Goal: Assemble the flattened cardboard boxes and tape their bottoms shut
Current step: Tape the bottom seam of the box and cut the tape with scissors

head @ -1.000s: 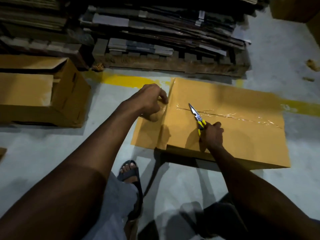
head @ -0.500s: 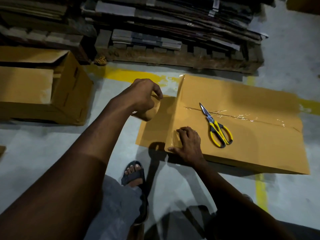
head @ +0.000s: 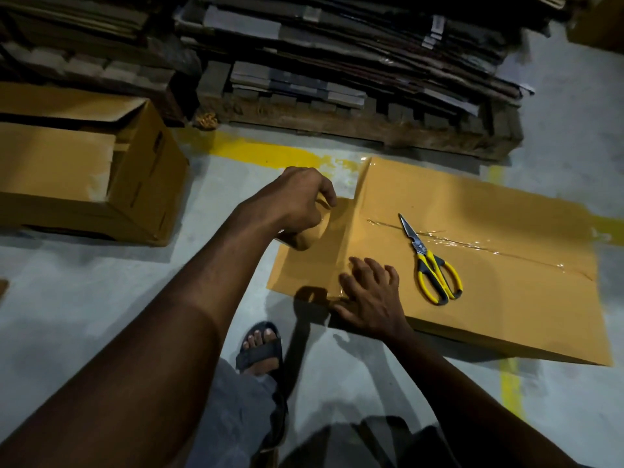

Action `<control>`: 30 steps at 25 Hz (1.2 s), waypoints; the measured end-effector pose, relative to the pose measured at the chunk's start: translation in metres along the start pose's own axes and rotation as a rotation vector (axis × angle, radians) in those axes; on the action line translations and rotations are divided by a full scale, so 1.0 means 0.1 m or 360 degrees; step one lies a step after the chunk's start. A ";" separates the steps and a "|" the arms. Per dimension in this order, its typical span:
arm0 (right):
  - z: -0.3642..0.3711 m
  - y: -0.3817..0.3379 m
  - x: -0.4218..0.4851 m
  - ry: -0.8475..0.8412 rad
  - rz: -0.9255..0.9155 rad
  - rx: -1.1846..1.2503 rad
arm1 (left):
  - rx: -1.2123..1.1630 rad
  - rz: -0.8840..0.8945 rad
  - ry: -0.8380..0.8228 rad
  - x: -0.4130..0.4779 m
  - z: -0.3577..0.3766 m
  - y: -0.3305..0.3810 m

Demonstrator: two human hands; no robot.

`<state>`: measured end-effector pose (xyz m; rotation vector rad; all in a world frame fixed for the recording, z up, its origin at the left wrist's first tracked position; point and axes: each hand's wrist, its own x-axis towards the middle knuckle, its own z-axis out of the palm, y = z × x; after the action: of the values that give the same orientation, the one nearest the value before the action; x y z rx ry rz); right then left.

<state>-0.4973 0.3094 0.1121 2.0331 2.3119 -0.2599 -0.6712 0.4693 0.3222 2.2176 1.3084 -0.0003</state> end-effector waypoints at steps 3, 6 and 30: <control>0.00 -0.02 0.07 -0.0189 -0.0333 -0.0165 | -0.0009 -0.0003 0.0002 0.01 0.01 0.00; -0.06 -0.08 0.30 -0.0334 -0.0467 -0.0239 | -0.0007 0.0010 0.0002 0.01 0.01 0.04; -0.44 1.41 2.51 0.0171 0.0593 0.0068 | -0.0266 -0.0198 0.0062 0.60 0.15 0.14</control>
<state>-0.3878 0.5794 0.1049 2.4987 1.9373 -0.1857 -0.6247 0.5057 0.2998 2.0029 1.4119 0.1026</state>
